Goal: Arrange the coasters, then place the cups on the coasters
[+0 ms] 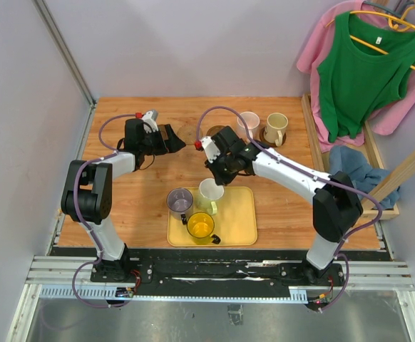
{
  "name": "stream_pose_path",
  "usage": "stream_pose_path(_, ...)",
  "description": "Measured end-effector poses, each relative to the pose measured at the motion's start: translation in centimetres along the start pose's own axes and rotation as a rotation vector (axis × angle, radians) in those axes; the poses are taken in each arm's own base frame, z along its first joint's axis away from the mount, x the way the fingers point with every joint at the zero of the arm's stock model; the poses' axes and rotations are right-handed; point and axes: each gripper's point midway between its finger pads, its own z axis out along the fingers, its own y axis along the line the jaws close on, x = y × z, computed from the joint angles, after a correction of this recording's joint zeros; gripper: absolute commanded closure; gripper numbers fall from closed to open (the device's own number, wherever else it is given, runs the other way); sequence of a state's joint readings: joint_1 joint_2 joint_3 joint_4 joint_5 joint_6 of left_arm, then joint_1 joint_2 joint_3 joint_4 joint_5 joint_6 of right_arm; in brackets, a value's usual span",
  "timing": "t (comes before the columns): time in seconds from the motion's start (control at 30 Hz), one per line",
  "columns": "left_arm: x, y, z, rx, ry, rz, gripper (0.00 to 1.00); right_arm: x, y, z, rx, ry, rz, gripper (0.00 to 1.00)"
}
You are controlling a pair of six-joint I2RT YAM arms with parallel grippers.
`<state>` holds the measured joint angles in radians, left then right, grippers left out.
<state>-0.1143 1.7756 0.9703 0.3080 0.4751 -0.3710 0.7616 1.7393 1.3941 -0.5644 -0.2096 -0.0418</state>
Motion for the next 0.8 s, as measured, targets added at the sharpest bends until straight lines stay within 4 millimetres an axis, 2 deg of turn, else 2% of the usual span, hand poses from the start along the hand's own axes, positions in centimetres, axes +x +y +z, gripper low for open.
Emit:
stream_pose_path(0.13, 0.0, 0.0, 0.0, -0.001, 0.0, 0.0, 0.0, 0.8, -0.9, -0.7, 0.059, 0.031, -0.068, 0.99)
stream_pose_path(0.37, 0.0, 0.0, 0.0, -0.002, 0.0, 0.0, 0.0, 1.9, -3.4, -3.1, 0.213, 0.063, -0.155, 0.99)
stream_pose_path(0.57, 0.0, 0.1, 0.0, -0.003, 0.0, -0.001, 0.0, 2.7, -4.3, -4.0, 0.26, 0.094, -0.185, 0.98)
stream_pose_path(0.67, 0.1, 0.1, 0.1, -0.004, 0.003, -0.002, 0.0, 2.8, -4.4, -4.0, 0.269, 0.098, -0.185, 0.81)
stream_pose_path(0.8, 0.2, 0.2, 0.1, -0.005, 0.006, -0.004, 0.0, 3.0, -4.7, -4.0, 0.285, 0.112, -0.184, 0.48)
